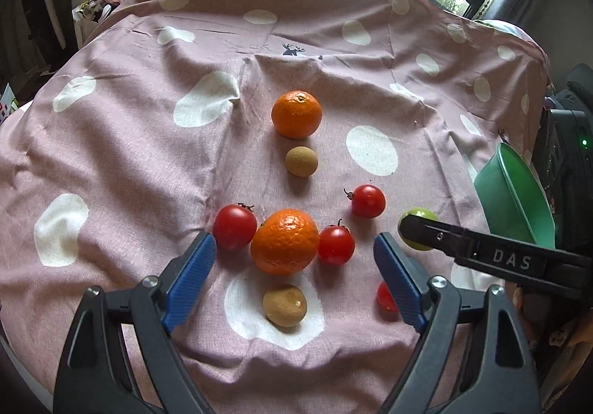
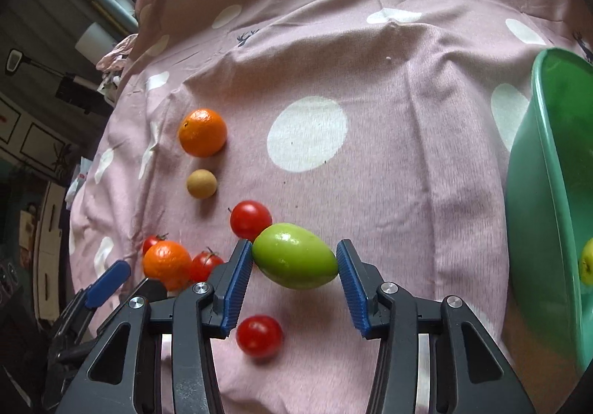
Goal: Organize fruits
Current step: 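Close the right tool around the light green round fruit, then carry the light green fruit into the green bowl and open the right tool, then withdraw the right tool from the bowl toward the remaining fruits, then lower the right tool onto the mandarin orange and close it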
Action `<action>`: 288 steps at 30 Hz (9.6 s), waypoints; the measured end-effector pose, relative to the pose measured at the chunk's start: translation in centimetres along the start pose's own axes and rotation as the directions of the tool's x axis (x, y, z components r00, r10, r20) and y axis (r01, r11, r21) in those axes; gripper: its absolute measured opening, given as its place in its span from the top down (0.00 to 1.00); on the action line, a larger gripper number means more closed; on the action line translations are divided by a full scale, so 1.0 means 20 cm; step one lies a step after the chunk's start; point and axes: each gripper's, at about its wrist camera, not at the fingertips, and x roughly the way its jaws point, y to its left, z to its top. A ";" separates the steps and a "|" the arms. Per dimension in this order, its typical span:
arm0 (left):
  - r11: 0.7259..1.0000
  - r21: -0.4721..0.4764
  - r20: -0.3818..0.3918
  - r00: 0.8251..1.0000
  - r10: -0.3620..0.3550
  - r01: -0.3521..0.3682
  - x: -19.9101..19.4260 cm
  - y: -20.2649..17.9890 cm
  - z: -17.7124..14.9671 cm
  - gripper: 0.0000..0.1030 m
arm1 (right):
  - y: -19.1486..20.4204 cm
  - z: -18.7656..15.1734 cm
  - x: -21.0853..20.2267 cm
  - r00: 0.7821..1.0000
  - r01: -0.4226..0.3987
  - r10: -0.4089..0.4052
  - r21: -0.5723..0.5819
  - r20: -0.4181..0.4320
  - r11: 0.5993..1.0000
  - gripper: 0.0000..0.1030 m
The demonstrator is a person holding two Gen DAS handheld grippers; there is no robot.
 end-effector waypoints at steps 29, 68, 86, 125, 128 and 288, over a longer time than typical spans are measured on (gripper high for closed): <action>0.942 0.312 -0.011 0.992 -0.129 0.126 0.08 -0.39 0.00 0.36 | -0.13 -0.01 -0.06 0.997 -0.073 0.069 0.122 0.037 0.990 0.60; 0.929 0.273 -0.145 0.966 -0.216 0.249 0.16 -0.44 -0.05 0.51 | -0.16 -0.03 0.02 0.977 -0.190 0.202 0.156 -0.063 0.969 0.60; 0.943 0.221 -0.155 0.964 -0.217 0.248 0.20 -0.39 -0.04 0.56 | -0.12 -0.04 0.03 0.973 -0.208 0.219 0.134 -0.077 0.969 0.60; 0.853 0.465 0.083 0.948 -0.308 0.237 -0.24 -0.98 0.09 0.56 | -0.34 -0.03 -0.68 0.909 -0.296 0.257 0.076 0.328 0.952 0.60; 0.840 0.484 0.081 0.944 -0.321 0.244 -0.24 -1.05 0.09 0.56 | -0.39 -0.04 -0.71 0.903 -0.296 0.247 0.092 0.351 0.951 0.60; 0.983 0.056 -0.126 0.978 -0.164 0.172 0.16 -0.06 -0.02 0.54 | 0.15 -0.05 0.18 0.936 -0.319 0.325 0.060 -0.139 0.946 0.49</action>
